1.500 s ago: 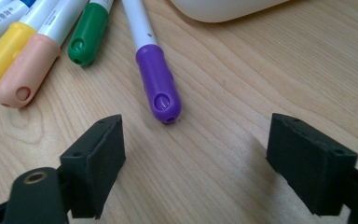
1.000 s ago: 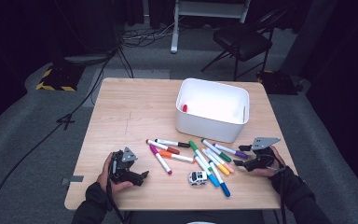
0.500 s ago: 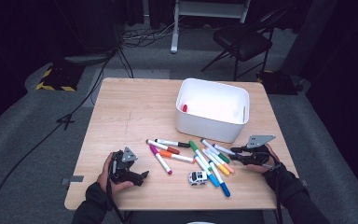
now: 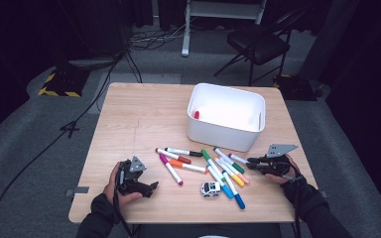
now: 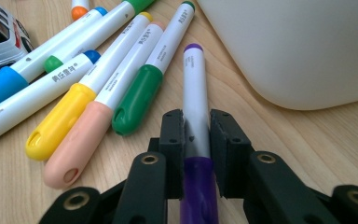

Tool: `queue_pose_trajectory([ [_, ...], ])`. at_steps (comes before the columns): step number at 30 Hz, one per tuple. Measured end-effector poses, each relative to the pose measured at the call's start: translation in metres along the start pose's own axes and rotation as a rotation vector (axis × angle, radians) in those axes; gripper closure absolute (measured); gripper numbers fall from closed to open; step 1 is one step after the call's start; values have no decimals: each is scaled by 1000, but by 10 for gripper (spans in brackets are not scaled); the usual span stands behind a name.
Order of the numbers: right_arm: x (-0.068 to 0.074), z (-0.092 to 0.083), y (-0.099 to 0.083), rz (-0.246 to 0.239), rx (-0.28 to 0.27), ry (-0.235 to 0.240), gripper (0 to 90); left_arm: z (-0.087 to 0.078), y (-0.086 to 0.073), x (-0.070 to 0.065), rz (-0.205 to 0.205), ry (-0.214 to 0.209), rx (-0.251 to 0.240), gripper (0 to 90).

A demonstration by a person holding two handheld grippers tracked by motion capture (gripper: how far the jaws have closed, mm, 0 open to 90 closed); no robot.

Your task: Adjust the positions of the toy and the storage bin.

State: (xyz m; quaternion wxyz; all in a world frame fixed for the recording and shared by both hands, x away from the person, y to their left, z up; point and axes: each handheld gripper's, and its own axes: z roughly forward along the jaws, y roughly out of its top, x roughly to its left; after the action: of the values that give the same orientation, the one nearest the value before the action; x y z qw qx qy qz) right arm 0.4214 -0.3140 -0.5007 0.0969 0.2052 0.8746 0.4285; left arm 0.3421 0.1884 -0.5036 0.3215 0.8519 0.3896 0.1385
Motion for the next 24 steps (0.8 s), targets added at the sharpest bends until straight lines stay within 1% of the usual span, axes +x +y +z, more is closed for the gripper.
queue_pose_trajectory([
  [1, 1, -2, 0, 4, 7, -3, 768, 0, 0, 0, 0, 0, 0, 3],
  [2, 1, -4, 0, -5, 7, -9, 768, 0, 0, 0, 0, 0, 0, 3],
  [4, 0, -8, -1, 1, -10, -6, 768, 0, 0, 0, 0, 0, 0, 3],
  [6, -1, -11, -2, 2, -4, -14, 768, 0, 0, 0, 0, 0, 0, 3],
  [7, -1, -12, -3, 4, -12, -13, 768, 0, 0, 0, 0, 0, 0, 3],
  [8, -1, -13, -3, 0, -9, -14, 768, 0, 0, 0, 0, 0, 0, 3],
  [10, -1, -15, -2, -8, -26, -20, 768, 0, 0, 0, 0, 0, 0, 3],
  [11, -1, -15, -2, -8, -26, -20, 768, 0, 0, 0, 0, 0, 0, 3],
  [13, 0, -20, 1, -13, -48, -15, 768, 0, 0, 0, 0, 0, 0, 3],
  [14, 2, -22, 2, -9, -62, -18, 768, 0, 0, 0, 0, 0, 0, 3],
  [15, 2, -24, 3, -15, -69, -17, 768, 0, 0, 0, 0, 0, 0, 3],
  [17, 3, -26, 5, -13, -80, -21, 768, 0, 0, 0, -1, 0, 0, 3],
  [18, 4, -29, 7, -24, -89, -18, 768, 0, 0, 0, 0, 0, 0, 3],
  [22, 7, -38, 13, -26, -126, -11, 768, 0, 0, 0, -1, 0, 0, 3],
  [24, 8, -41, 16, -37, -135, -8, 768, 0, 0, 0, 0, 0, 0, 3],
])
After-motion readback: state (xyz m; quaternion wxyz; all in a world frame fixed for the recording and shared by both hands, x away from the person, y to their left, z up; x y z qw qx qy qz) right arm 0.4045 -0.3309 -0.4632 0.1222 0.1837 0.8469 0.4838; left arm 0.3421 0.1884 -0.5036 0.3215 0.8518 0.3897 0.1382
